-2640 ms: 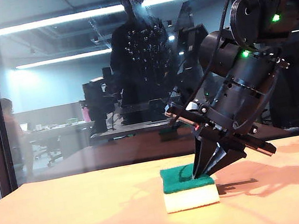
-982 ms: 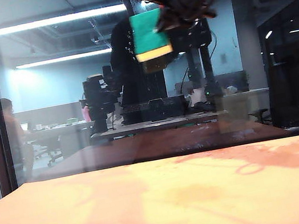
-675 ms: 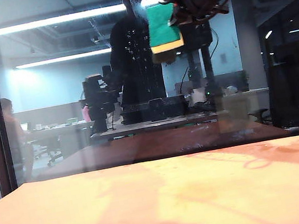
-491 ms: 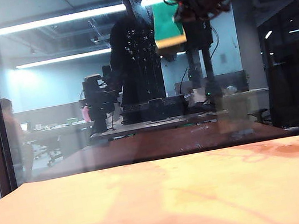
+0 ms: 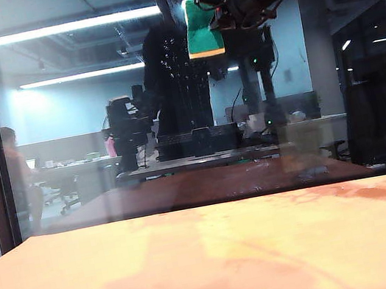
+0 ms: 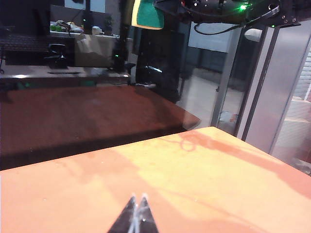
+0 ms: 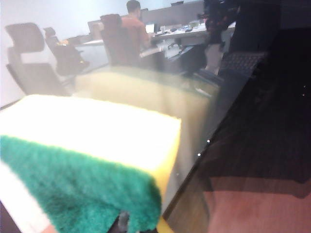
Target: Pick up the sponge from the table, wipe the water off the glass, and finally place the sponge back on the table.
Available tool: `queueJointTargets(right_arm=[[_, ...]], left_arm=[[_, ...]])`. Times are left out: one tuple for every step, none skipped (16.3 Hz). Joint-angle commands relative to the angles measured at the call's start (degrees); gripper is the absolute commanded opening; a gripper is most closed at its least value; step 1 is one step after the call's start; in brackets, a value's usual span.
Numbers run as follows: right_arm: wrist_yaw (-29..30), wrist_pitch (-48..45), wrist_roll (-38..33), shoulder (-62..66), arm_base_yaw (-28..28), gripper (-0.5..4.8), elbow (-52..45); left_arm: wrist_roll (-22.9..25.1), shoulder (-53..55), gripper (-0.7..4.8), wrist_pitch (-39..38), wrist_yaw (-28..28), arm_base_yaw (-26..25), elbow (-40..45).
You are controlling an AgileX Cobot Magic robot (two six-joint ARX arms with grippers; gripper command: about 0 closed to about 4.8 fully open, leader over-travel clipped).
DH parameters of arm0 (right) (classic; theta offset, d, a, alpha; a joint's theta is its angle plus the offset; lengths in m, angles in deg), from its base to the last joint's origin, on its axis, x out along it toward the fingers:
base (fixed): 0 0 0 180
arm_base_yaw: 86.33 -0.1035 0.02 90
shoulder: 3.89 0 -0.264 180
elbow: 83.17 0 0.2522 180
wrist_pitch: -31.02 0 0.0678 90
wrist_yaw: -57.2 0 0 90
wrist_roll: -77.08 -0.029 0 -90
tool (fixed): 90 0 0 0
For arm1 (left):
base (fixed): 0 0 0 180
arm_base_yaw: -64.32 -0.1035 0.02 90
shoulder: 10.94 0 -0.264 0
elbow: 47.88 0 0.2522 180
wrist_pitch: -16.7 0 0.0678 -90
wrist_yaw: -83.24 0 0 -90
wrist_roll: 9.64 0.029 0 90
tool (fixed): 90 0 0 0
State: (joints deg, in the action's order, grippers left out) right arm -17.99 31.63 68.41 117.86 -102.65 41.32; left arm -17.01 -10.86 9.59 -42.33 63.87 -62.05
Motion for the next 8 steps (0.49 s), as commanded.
queueJointTargets(right_arm=[[-0.55, 10.40, 4.02, 0.85, -0.07, -0.09, 0.02], [-0.61, 14.78, 4.74, 0.85, -0.07, -0.09, 0.02], [-0.68, 17.42, 4.90, 0.98, -0.07, -0.09, 0.02], [-0.70, 19.56, 5.57, 1.18, -0.07, -0.09, 0.02], [-1.07, 21.75, 6.16, 1.31, -0.07, -0.09, 0.02], [-0.94, 21.51, 6.19, 1.29, -0.07, -0.09, 0.04], [-0.94, 20.06, 6.19, 1.11, -0.07, -0.09, 0.07], [-0.92, 18.67, 6.16, 1.03, -0.07, -0.09, 0.39]], left_arm=[[0.07, 0.07, -0.06, 0.72, 0.02, -0.02, -0.17], [0.07, 0.07, -0.06, 0.72, 0.04, -0.04, -0.17], [0.07, 0.07, -0.06, 0.72, 0.04, -0.02, -0.17], [0.09, 0.07, -0.06, 0.72, 0.04, -0.02, -0.17], [0.09, 0.07, -0.06, 0.72, 0.04, -0.02, -0.17], [0.09, 0.07, -0.06, 0.72, 0.04, -0.04, -0.17], [0.07, 0.07, -0.06, 0.72, 0.04, -0.02, -0.17], [0.07, 0.07, -0.06, 0.72, 0.04, -0.02, -0.17]])
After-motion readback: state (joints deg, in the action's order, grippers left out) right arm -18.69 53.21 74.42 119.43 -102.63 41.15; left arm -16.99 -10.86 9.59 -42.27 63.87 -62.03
